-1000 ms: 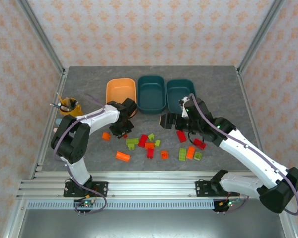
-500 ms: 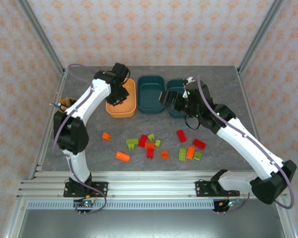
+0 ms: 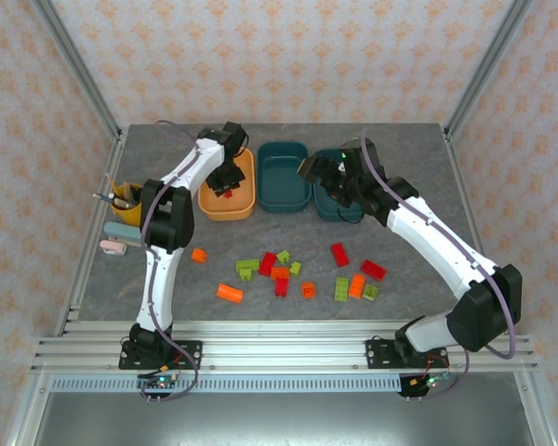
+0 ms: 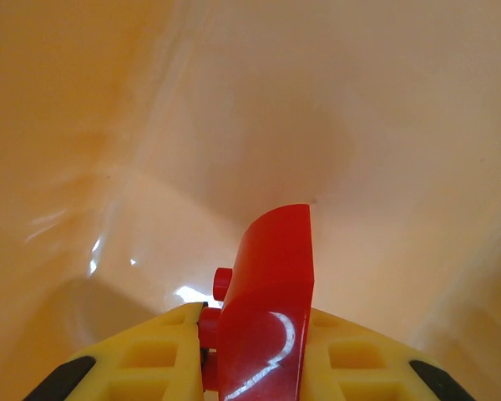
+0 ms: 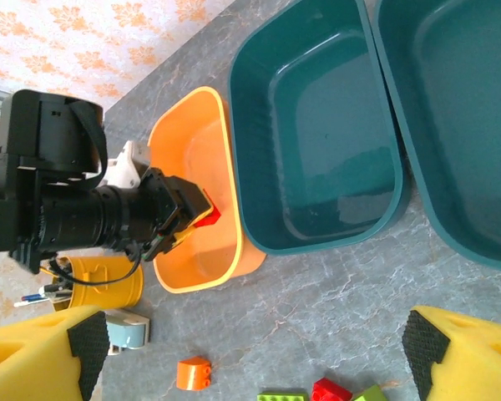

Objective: Sort the legos into containers by color

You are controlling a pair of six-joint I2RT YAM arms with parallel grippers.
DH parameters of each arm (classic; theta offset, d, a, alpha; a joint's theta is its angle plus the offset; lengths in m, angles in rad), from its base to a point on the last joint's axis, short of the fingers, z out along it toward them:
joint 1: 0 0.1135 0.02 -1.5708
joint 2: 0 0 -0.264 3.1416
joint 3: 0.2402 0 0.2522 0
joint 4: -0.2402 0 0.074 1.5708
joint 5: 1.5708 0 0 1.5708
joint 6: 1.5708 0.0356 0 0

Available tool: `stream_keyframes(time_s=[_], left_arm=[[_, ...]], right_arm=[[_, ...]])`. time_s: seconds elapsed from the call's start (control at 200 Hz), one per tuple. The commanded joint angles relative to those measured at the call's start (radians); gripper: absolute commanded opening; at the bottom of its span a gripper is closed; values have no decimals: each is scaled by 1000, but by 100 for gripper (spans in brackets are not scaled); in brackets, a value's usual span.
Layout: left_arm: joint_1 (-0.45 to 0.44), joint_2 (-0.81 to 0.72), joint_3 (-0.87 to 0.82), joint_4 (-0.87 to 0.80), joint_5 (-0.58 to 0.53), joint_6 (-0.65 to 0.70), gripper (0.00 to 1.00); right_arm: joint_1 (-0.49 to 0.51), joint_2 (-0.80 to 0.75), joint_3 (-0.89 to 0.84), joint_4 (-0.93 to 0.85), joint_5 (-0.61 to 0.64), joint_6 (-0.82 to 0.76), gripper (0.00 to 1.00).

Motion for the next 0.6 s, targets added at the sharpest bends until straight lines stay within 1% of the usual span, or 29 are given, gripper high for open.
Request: stream_keyframes(time_s=[0.0,0.1,0.28,0.355,0.425,0.525,0.595], left_arm=[[9,26,50,-16,9,21,25],[10,49,62,-12,15,21,28],[8,30,70,-10,19,27,46],[7,-7,71,-9,15,28,54],[6,-51,69,-9,13,29,61],[-5,-135,60,-3,6,40,69],[-16,-209,25,11,6,49,72]], right_arm=[[-1,2,27,7,-11,15,92],[-2,-2,24,-44,17,10,92],[-11,-53,14,-177,130,1,92],[-12,-87,13,-243,184,1,92],[-14,-109,29,-343,228,4,92],[-14,-138,35,-492,267,10,92],[-13,-158,22,-591,277,26,91]])
